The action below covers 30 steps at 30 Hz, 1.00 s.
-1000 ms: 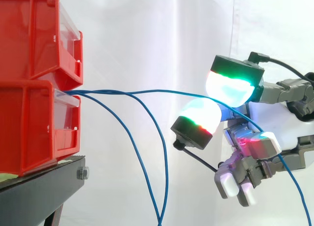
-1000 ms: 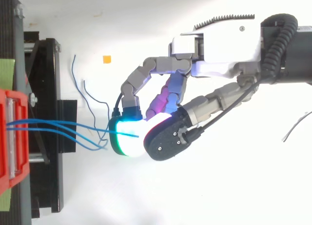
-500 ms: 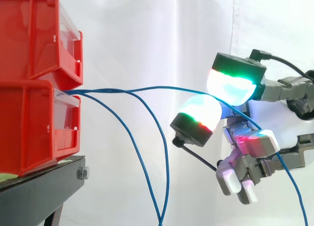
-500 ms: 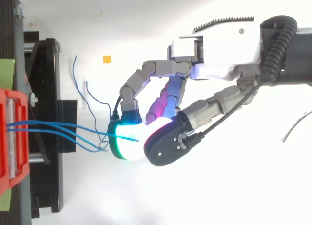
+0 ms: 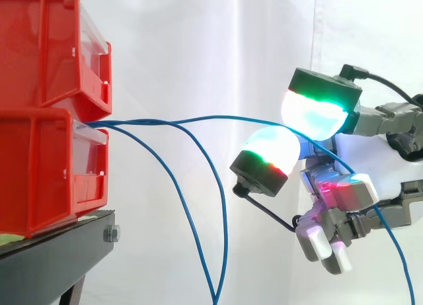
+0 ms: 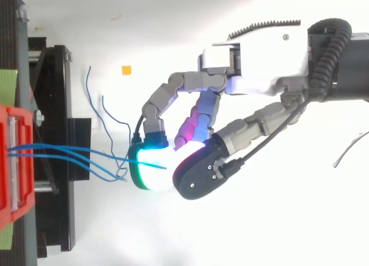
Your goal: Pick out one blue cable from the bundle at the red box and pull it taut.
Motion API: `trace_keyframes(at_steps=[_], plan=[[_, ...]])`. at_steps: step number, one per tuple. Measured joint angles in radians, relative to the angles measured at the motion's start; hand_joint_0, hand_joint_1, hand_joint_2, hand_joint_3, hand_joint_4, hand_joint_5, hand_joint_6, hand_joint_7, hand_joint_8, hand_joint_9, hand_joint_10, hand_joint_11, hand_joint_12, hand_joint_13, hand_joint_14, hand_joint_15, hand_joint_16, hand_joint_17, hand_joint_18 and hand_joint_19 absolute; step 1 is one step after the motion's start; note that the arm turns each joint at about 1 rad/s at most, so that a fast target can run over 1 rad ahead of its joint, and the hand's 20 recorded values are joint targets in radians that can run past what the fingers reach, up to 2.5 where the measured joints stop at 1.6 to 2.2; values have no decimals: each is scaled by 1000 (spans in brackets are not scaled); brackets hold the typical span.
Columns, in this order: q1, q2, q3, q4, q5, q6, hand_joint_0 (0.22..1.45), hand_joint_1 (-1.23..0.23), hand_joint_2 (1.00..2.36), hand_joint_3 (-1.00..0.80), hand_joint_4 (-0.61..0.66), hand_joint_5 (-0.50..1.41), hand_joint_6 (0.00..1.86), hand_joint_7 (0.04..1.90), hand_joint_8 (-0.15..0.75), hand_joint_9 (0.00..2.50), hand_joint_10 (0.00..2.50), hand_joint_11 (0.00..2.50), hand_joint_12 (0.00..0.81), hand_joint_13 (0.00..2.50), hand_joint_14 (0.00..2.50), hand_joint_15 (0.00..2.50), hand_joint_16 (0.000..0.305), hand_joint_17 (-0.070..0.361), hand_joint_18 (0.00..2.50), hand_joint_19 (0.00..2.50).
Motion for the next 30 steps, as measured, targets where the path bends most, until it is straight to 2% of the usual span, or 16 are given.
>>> trace_keyframes(at_steps=[6, 17, 24, 30], plan=[[0, 0, 0, 0, 0, 1, 512, -576, 1003, -477, -78, -48, 862, 822, 281, 1323, 22, 538, 348, 942, 16, 428, 49, 109, 847, 605], [-1, 0, 0, -1, -11, -1, 523, -577, 1000, -500, -62, -41, 853, 852, 277, 1367, 21, 539, 339, 941, 16, 416, 47, 106, 858, 598], [-2, 0, 0, 0, -14, -1, 576, -631, 1015, -322, -72, -27, 864, 863, 266, 1415, 24, 559, 325, 963, 17, 425, 43, 98, 858, 610], [-2, 0, 0, 0, -17, -1, 581, -678, 1019, -252, -85, -17, 862, 873, 265, 1437, 24, 560, 319, 978, 17, 428, 43, 97, 869, 610]])
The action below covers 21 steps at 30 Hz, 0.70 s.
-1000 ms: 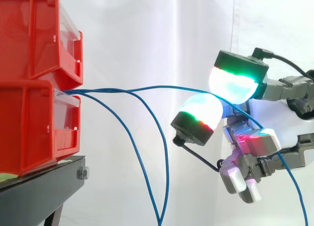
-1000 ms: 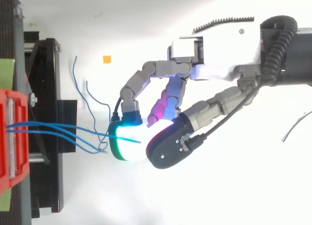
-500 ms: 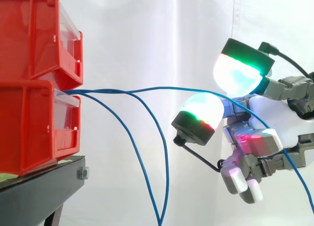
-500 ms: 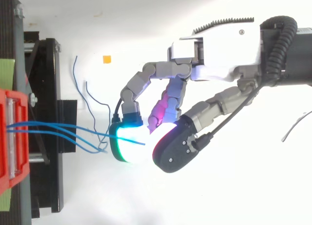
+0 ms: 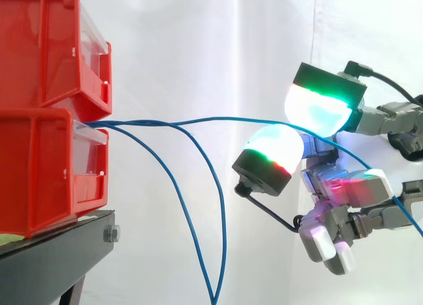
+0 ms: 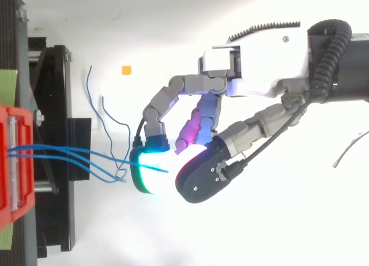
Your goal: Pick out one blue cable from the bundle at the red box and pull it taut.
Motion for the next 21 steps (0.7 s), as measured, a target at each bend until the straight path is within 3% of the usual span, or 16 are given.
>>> trace_keyframes(at_steps=[15, 21], plan=[[-1, 0, 0, 0, -6, 0, 579, -696, 1018, -260, -122, -12, 814, 912, 258, 1435, 22, 537, 319, 996, 17, 423, 43, 96, 873, 598], [-1, 0, 0, 1, -6, 0, 592, -771, 1019, -193, -102, 3, 822, 901, 249, 1448, 20, 510, 324, 1006, 16, 406, 44, 99, 894, 576]])
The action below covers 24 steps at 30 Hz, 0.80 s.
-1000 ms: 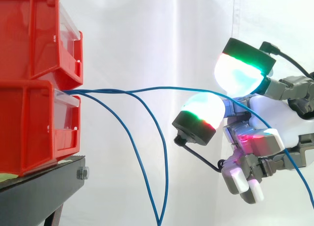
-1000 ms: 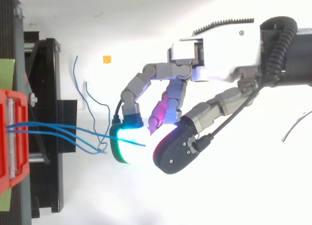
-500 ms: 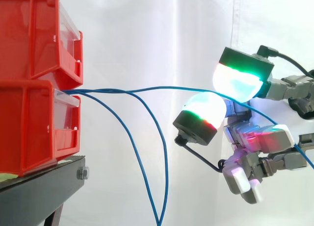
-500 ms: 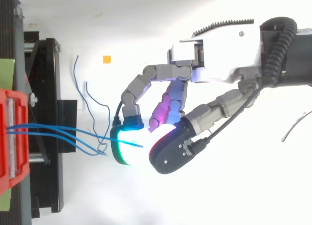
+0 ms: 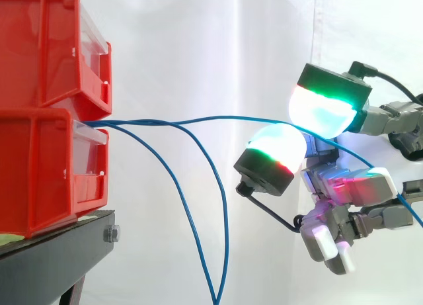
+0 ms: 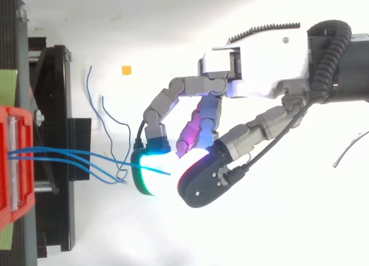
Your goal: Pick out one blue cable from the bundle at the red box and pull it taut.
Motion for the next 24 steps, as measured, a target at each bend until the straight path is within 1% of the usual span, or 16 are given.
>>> trace_keyframes(at_steps=[8, 11, 14, 24], plan=[[0, 0, 0, 0, -7, 0, 605, -812, 1016, -148, -80, 19, 816, 878, 271, 1464, 19, 475, 339, 1036, 15, 403, 48, 109, 951, 543], [0, 0, 0, 0, -9, 0, 606, -838, 1016, -126, -79, 22, 814, 880, 270, 1464, 19, 472, 341, 1048, 15, 399, 48, 108, 970, 531], [-1, 0, 0, 0, -10, 0, 614, -874, 1019, -113, -85, 20, 826, 867, 254, 1471, 22, 509, 326, 1113, 18, 467, 45, 101, 1005, 555], [-6, 0, 0, 14, -18, 1, 618, -899, 1023, -111, -91, 5, 857, 848, 255, 1415, 22, 522, 319, 1102, 19, 487, 42, 95, 990, 568]])
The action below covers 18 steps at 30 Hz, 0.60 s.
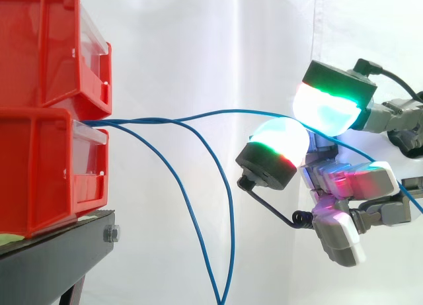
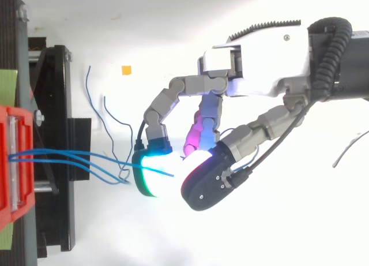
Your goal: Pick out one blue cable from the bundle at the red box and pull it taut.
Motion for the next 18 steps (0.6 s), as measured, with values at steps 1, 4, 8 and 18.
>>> trace_keyframes(at_steps=[1, 4, 8, 18], plan=[[0, 0, 0, 0, -1, 0, 617, -902, 1023, -108, -92, 5, 857, 850, 252, 1413, 21, 535, 319, 1105, 19, 484, 42, 95, 993, 567], [-1, 0, 0, 0, -3, 0, 612, -912, 1024, -87, -121, 6, 858, 851, 248, 1415, 20, 519, 316, 1118, 20, 493, 42, 94, 995, 564], [-2, 0, 0, 0, -7, -1, 586, -893, 1013, -72, -265, 25, 817, 907, 239, 1450, 15, 394, 341, 1156, 15, 407, 51, 115, 1073, 504], [-3, 0, 0, 0, -9, -1, 548, -643, 1014, -334, -140, -14, 767, 933, 245, 1357, 19, 453, 326, 990, 16, 432, 45, 101, 861, 597]])
